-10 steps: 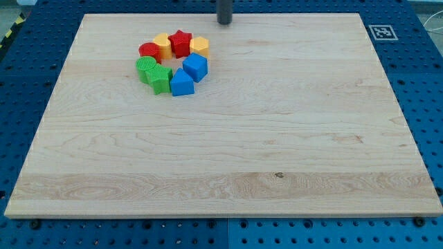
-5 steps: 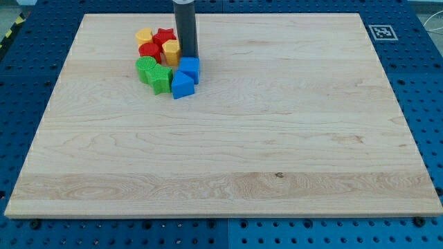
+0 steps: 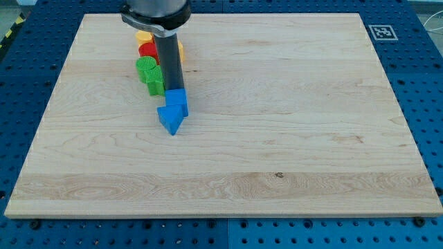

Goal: Push the blue cube along with the blue triangle towards the bottom left

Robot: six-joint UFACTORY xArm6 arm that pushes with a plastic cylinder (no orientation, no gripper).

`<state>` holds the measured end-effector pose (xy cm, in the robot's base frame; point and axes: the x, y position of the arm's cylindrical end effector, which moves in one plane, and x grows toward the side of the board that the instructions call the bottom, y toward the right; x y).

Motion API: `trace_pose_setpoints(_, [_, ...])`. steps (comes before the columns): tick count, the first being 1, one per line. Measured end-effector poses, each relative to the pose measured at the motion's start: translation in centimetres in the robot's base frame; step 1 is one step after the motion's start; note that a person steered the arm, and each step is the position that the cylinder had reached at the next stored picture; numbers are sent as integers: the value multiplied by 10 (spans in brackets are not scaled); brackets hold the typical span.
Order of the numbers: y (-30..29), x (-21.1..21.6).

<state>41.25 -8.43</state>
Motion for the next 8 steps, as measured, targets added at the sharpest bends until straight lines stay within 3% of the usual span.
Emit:
trace_pose_setpoints(2, [11, 1])
trace_pose_setpoints(5, [39, 47])
trace_pose_setpoints(8, [1, 69])
